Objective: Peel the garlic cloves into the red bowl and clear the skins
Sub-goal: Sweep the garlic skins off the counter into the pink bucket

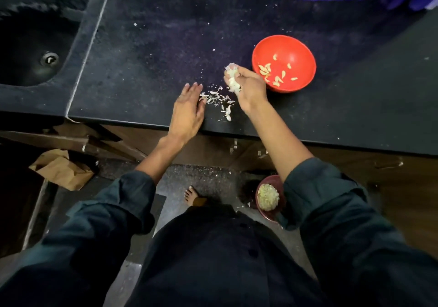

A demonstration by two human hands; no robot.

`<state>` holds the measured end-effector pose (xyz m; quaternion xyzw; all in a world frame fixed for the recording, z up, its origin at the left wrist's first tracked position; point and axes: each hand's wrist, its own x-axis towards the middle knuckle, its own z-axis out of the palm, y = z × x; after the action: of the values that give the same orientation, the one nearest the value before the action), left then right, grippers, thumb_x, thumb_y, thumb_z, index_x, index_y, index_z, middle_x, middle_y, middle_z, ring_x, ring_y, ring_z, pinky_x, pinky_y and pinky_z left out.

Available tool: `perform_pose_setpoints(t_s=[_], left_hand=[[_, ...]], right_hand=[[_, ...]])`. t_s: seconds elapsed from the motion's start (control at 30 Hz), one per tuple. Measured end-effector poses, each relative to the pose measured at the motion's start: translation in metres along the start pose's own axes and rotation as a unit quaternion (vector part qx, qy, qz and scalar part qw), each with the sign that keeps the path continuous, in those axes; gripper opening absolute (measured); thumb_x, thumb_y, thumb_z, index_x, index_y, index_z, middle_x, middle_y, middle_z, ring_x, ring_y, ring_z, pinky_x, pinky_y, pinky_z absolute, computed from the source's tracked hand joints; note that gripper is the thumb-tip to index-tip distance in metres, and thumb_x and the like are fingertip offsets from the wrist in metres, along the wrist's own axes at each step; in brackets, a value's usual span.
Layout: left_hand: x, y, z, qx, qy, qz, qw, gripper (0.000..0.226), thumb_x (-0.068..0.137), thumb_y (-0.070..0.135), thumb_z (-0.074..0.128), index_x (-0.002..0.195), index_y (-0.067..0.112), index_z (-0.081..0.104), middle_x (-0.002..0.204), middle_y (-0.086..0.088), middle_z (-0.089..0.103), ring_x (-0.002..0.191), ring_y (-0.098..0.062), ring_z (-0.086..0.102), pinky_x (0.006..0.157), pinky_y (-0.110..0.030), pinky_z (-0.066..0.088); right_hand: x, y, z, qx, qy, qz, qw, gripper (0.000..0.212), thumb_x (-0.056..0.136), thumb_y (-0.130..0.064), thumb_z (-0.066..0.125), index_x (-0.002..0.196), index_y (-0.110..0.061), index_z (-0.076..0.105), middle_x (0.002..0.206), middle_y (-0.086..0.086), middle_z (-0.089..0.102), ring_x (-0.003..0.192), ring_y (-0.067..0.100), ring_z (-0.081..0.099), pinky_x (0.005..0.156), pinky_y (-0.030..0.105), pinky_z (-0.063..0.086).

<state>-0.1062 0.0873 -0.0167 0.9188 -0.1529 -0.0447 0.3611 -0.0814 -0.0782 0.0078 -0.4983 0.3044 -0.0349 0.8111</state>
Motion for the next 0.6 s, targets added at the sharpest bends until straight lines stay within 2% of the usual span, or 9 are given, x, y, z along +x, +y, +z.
perform_pose_setpoints(t_s=[0.07, 0.17, 0.3, 0.47, 0.53, 0.6], left_hand=[[-0.009, 0.013, 0.008, 0.003, 0.004, 0.005, 1.0, 0.043, 0.101, 0.015, 0.046, 0.141, -0.001, 0.043, 0.15, -0.02, 0.038, 0.145, -0.034, 0.025, 0.12, -0.038, 0.019], [-0.033, 0.037, 0.021, -0.001, 0.02, 0.003, 1.0, 0.043, 0.101, 0.015, 0.046, 0.142, 0.0, 0.042, 0.154, -0.019, 0.031, 0.146, -0.033, 0.02, 0.12, -0.035, 0.015], [-0.079, 0.074, 0.05, -0.018, 0.036, 0.015, 0.999, 0.041, 0.101, 0.014, 0.046, 0.139, 0.001, 0.045, 0.154, -0.018, 0.03, 0.146, -0.029, 0.02, 0.119, -0.032, 0.016], [-0.15, 0.111, 0.107, -0.036, 0.024, 0.019, 0.999, 0.034, 0.099, 0.01, 0.048, 0.132, 0.004, 0.054, 0.152, -0.015, 0.036, 0.143, -0.027, 0.028, 0.118, -0.036, 0.023], [-0.177, 0.119, 0.136, -0.032, 0.002, 0.003, 0.999, 0.032, 0.099, 0.008, 0.049, 0.13, 0.004, 0.056, 0.151, -0.014, 0.038, 0.142, -0.028, 0.031, 0.117, -0.039, 0.026], [-0.203, 0.121, 0.161, -0.03, -0.048, -0.018, 0.998, 0.032, 0.098, 0.007, 0.049, 0.129, 0.005, 0.057, 0.15, -0.012, 0.039, 0.141, -0.027, 0.033, 0.117, -0.04, 0.028]], right_hand=[[-0.013, -0.01, -0.015, 0.127, -0.013, 0.054, 0.99, 0.038, 0.094, 0.018, 0.036, 0.131, 0.016, 0.045, 0.129, 0.032, 0.053, 0.121, 0.042, 0.054, 0.101, 0.042, 0.046], [-0.046, -0.021, -0.045, 0.215, -0.044, 0.108, 0.97, 0.042, 0.098, 0.014, 0.029, 0.139, 0.011, 0.038, 0.142, 0.028, 0.044, 0.133, 0.039, 0.044, 0.104, 0.041, 0.04], [-0.096, -0.025, -0.106, 0.264, -0.061, 0.153, 0.95, 0.041, 0.1, 0.01, 0.026, 0.139, 0.008, 0.04, 0.143, 0.028, 0.042, 0.136, 0.036, 0.041, 0.112, 0.039, 0.034], [-0.156, -0.013, -0.186, 0.265, -0.033, 0.182, 0.946, 0.043, 0.099, 0.011, 0.026, 0.139, 0.007, 0.04, 0.145, 0.026, 0.041, 0.138, 0.035, 0.038, 0.108, 0.041, 0.034], [-0.173, 0.0, -0.219, 0.249, -0.02, 0.196, 0.948, 0.038, 0.099, 0.011, 0.026, 0.13, 0.009, 0.047, 0.144, 0.027, 0.041, 0.138, 0.036, 0.038, 0.105, 0.041, 0.037], [-0.185, 0.019, -0.254, 0.238, -0.002, 0.218, 0.946, 0.03, 0.098, 0.012, 0.028, 0.11, 0.009, 0.055, 0.134, 0.03, 0.051, 0.136, 0.037, 0.04, 0.105, 0.043, 0.038]])
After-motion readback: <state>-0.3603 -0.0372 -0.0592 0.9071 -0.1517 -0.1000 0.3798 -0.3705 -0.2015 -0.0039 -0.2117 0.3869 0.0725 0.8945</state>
